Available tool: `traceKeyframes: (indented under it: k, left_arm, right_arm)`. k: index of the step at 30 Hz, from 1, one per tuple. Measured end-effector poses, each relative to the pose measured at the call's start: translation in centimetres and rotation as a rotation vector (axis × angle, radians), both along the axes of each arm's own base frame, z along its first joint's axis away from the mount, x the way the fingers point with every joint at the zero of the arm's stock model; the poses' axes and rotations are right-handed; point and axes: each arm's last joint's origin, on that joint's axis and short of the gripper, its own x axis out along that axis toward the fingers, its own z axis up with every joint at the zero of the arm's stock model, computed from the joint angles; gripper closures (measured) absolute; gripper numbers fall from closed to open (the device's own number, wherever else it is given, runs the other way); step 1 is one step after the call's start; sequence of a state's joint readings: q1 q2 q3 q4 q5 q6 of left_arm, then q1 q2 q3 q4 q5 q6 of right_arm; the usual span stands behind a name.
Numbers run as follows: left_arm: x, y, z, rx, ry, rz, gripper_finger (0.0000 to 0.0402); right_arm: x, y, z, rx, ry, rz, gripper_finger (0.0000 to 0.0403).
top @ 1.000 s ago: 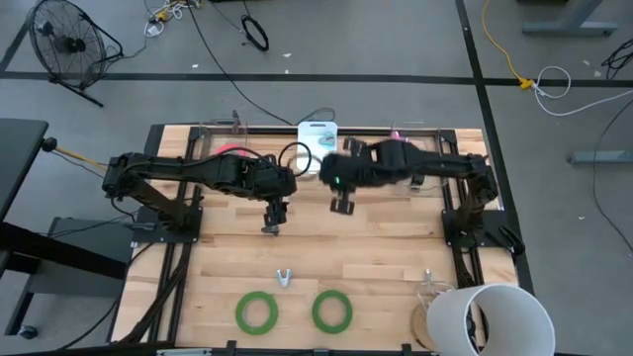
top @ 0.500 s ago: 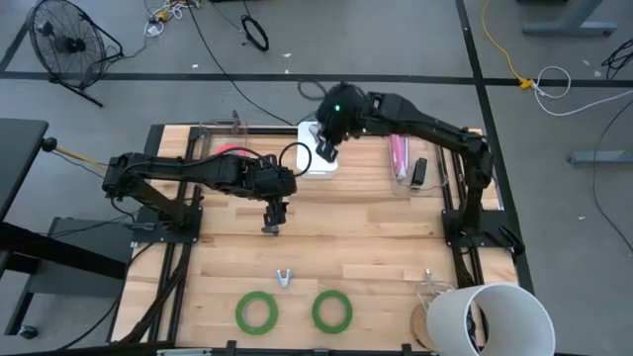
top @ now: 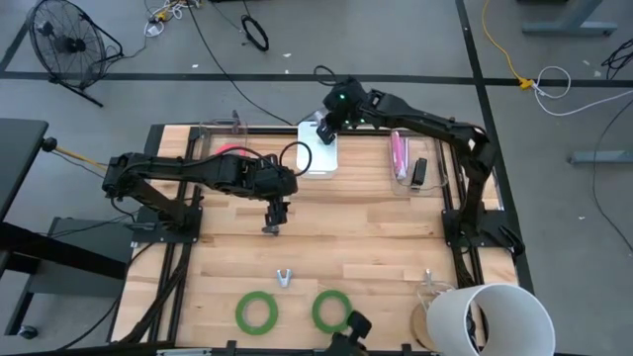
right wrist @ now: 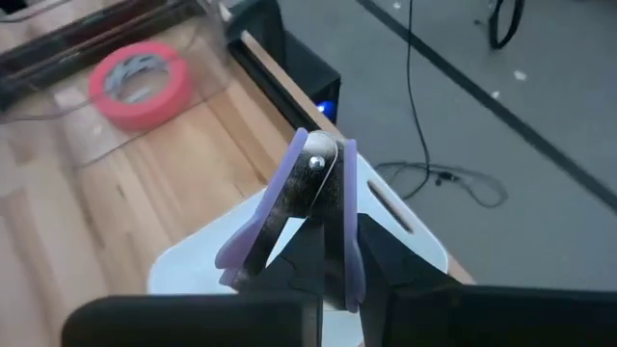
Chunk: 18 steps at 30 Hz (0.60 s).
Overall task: Pick and place Stapler, Stapler remover, tape
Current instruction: Put the purple staple remover into the white bin
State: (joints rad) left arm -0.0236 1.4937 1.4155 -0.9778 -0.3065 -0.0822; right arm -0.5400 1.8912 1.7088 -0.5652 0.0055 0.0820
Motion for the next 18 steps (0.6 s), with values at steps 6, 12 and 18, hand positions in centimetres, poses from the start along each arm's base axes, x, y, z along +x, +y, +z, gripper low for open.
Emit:
traceKeyframes:
  k: [6, 12, 18]
  left_arm:
    - [0.2, 0.0, 0.1, 0.000, -0.018, -0.001, 0.0111]
    - [0.4, 0.0, 0.2, 0.005, -0.042, -0.019, 0.0111]
    - [0.4, 0.0, 0.2, 0.007, -0.040, -0.021, 0.0111]
  right_arm:
    - [-0.7, -1.4, -2.8, 0.030, -0.041, -0.047, 0.0376]
    - [-1.1, -1.7, -4.7, 0.043, -0.056, -0.075, 0.0376]
    - [-1.1, -1.5, -5.9, 0.069, -0.086, -0.055, 0.0376]
